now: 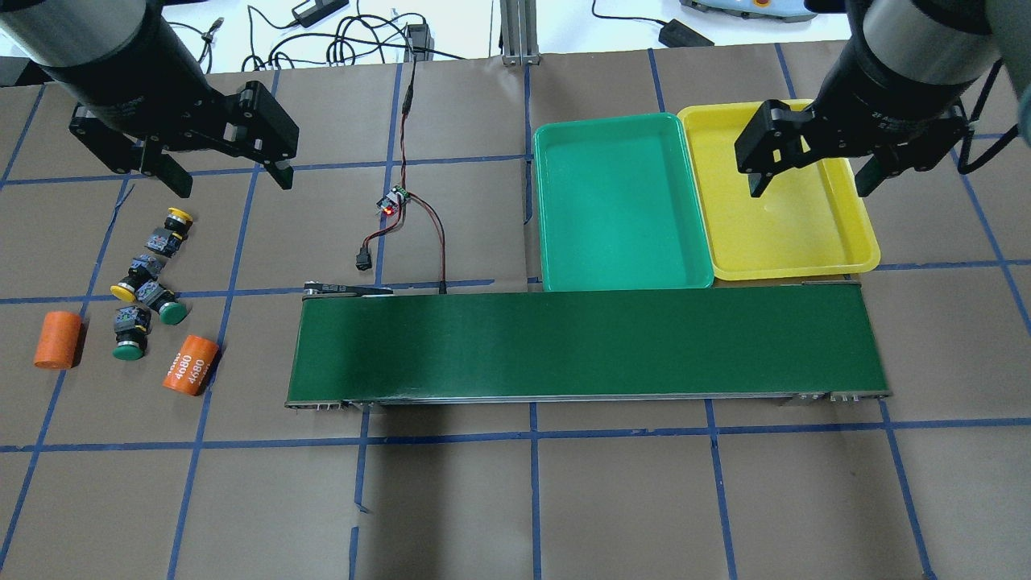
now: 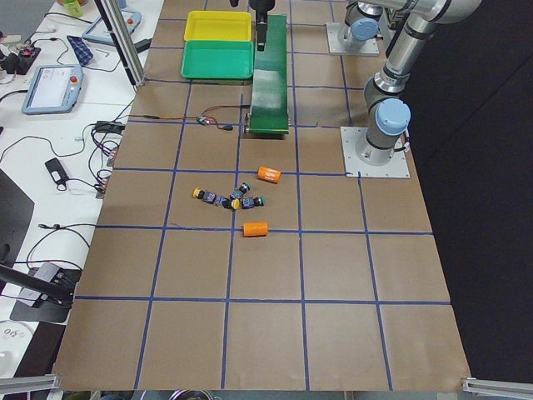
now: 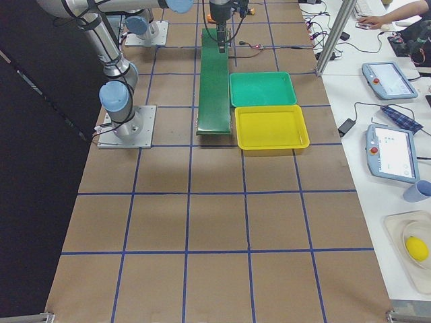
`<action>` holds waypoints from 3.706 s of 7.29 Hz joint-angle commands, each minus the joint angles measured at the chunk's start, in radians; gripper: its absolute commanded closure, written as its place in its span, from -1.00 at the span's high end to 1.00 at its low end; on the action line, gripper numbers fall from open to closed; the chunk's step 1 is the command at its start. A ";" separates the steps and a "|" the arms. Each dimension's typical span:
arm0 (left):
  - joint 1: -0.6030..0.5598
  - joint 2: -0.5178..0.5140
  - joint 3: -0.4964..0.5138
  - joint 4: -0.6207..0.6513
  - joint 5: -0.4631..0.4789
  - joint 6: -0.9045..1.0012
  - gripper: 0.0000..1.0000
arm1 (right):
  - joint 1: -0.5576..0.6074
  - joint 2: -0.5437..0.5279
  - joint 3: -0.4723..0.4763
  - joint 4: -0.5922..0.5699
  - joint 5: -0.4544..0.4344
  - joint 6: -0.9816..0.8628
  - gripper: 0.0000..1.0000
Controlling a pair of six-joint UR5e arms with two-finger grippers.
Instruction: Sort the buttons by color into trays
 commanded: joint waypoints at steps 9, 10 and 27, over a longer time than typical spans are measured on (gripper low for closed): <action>0.055 -0.026 -0.060 0.005 0.003 0.106 1.00 | 0.002 -0.006 0.011 0.001 -0.002 0.001 1.00; 0.148 -0.031 -0.140 0.047 0.000 0.227 1.00 | 0.002 -0.005 0.005 -0.001 -0.004 -0.004 1.00; 0.431 -0.152 -0.645 0.671 0.005 1.191 -1.00 | 0.002 -0.006 0.011 -0.001 0.007 -0.007 1.00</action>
